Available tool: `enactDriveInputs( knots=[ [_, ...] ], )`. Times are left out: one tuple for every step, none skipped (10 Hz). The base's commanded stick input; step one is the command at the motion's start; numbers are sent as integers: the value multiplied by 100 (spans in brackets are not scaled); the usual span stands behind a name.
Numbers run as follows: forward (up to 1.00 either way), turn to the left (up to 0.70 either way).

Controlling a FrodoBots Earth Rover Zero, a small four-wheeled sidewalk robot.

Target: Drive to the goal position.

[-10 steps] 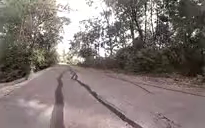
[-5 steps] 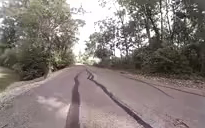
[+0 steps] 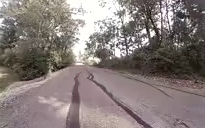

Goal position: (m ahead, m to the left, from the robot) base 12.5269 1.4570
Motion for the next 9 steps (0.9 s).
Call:
enactDriveInputs(
  knots=[
    [70, 0],
    [70, 0],
    [70, 0],
    [70, 0],
    [70, 0],
    [70, 0],
    [70, 0],
    [70, 0],
    [70, 0]
  ],
)
